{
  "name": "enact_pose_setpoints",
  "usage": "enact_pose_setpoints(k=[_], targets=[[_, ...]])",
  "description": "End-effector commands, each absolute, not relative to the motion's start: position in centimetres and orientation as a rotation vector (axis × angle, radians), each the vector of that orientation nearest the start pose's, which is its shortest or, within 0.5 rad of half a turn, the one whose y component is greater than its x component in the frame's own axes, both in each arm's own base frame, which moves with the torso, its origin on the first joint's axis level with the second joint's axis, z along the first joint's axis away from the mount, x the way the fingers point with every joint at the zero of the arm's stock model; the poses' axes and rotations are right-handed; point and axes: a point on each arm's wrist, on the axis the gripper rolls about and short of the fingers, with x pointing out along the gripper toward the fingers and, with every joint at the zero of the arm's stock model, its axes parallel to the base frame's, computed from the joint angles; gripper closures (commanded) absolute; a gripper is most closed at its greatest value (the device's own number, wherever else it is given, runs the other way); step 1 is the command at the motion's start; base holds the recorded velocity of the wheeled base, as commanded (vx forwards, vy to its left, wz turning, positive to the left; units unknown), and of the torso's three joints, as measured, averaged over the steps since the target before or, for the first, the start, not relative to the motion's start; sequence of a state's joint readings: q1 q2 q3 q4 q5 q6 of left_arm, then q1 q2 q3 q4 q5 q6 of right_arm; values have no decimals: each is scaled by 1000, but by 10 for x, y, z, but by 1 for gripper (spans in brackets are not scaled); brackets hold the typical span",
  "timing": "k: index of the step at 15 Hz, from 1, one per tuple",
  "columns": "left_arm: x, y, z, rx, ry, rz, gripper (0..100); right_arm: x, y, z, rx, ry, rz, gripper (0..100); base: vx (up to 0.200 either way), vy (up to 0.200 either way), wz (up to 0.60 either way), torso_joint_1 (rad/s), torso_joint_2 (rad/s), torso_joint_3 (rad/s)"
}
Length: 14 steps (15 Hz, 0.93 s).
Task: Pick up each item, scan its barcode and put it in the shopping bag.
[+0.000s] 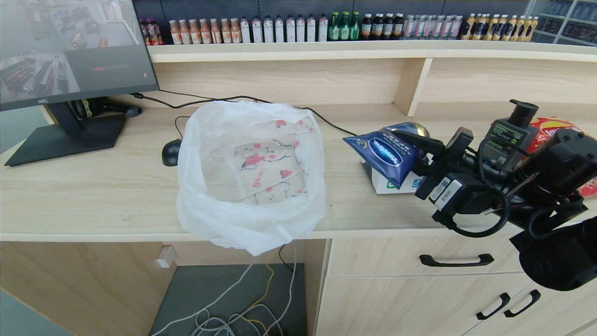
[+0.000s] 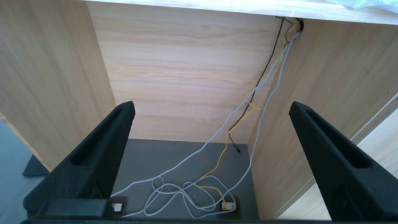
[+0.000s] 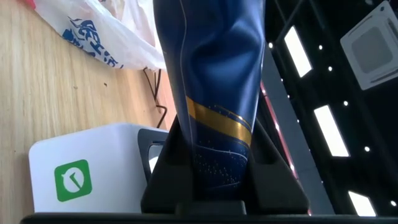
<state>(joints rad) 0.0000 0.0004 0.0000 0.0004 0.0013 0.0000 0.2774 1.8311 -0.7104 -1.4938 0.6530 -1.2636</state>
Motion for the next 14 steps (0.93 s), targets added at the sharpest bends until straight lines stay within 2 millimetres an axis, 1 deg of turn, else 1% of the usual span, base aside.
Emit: enact_pose_setpoints(k=[1,5,8,9,11,12,13,14], targets=[[-23,0,75,0,2,2,0,296,99,202,-1223,-915,553,100,0,0,0,0,0,0],[-23,0,75,0,2,2,0,291,97,212,-1187,-923,543,100,0,0,0,0,0,0],[-23,0,75,0,0,2,0,281,97,228,-1124,-936,517,100,0,0,0,0,0,0],[-23,0,75,0,2,2,0,272,97,236,-1074,-931,505,100,0,0,0,0,0,0],[-23,0,75,0,0,2,0,254,105,253,-912,-914,480,100,0,0,0,0,0,0],[-23,0,75,0,0,2,0,245,112,259,-818,-897,473,100,0,0,0,0,0,0],[-23,0,75,0,0,2,0,241,116,261,-776,-888,468,100,0,0,0,0,0,0],[-23,0,75,0,0,2,0,231,124,266,-618,-836,449,100,0,0,0,0,0,0]])
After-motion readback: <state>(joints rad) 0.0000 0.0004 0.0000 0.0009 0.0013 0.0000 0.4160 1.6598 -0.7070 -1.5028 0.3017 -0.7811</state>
